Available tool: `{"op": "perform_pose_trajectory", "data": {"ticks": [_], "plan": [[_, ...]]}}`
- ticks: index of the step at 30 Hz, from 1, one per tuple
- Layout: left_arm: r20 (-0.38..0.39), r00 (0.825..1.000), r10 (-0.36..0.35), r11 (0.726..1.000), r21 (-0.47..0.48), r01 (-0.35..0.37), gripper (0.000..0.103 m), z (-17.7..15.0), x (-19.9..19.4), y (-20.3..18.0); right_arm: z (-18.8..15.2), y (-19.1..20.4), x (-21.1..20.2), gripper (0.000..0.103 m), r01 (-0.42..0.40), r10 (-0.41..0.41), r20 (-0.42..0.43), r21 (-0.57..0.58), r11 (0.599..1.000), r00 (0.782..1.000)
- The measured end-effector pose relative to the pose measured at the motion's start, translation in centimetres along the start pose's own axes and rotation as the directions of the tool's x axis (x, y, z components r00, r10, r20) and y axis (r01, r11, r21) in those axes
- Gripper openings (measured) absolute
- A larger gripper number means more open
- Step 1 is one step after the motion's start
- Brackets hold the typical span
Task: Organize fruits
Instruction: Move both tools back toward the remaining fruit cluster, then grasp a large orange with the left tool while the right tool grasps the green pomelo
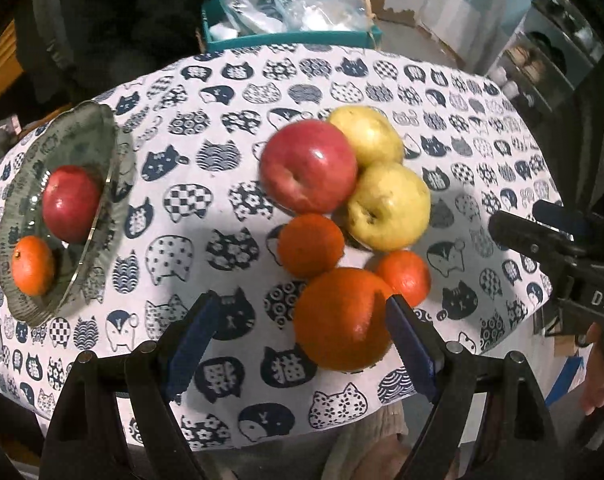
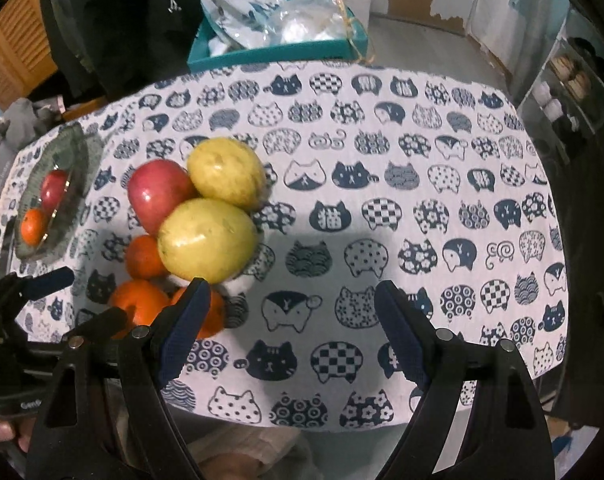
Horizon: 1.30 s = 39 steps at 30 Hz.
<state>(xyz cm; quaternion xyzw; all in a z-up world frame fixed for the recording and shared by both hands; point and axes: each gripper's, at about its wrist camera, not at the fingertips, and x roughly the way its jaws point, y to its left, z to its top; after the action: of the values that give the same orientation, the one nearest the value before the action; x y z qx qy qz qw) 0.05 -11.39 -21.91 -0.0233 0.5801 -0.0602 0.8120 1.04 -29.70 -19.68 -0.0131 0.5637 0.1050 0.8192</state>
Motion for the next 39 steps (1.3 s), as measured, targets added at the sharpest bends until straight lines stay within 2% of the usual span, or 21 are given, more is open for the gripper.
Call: {"op": "perform_pose_trajectory", "data": {"ticks": [13, 15, 16, 17, 20, 30, 39], "plan": [[-0.048, 0.998, -0.037, 0.999, 0.033, 0.039, 0.085, -0.6, 2.4, -1.4, -0.3, 0.0, 1.3, 0.084, -0.028, 0.028, -0.027, 0.013, 1.000, 0.999], [-0.059, 0.996, -0.059, 0.998, 0.035, 0.061, 0.080, -0.7, 2.8, -1.4, -0.3, 0.1, 1.5, 0.084, -0.030, 0.030, -0.030, 0.012, 0.999, 0.999], [-0.067, 0.994, -0.086, 0.995, 0.036, 0.088, 0.073, -0.8, 3.0, -1.4, -0.3, 0.2, 1.5, 0.084, -0.032, 0.033, -0.031, 0.011, 0.999, 0.999], [-0.071, 0.993, -0.099, 0.994, 0.037, 0.101, 0.070, -0.8, 3.1, -1.5, -0.3, 0.2, 1.6, 0.084, -0.035, 0.035, -0.031, 0.012, 0.999, 0.999], [-0.067, 0.993, -0.100, 0.993, 0.054, 0.104, 0.068, -0.9, 3.0, -1.7, -0.3, 0.3, 1.7, 0.084, -0.049, 0.049, -0.032, 0.010, 0.999, 0.998], [-0.033, 0.999, -0.042, 0.999, 0.028, 0.043, 0.067, -0.6, 1.7, 0.9, 0.9, 2.3, 3.6, 0.084, -0.179, 0.179, -0.067, 0.002, 0.984, 0.982], [0.030, 1.000, -0.002, 1.000, -0.014, 0.002, 0.068, 0.6, 0.1, 3.9, 2.0, 4.2, 6.4, 0.084, -0.194, 0.189, -0.115, -0.027, 0.981, 0.975]]}}
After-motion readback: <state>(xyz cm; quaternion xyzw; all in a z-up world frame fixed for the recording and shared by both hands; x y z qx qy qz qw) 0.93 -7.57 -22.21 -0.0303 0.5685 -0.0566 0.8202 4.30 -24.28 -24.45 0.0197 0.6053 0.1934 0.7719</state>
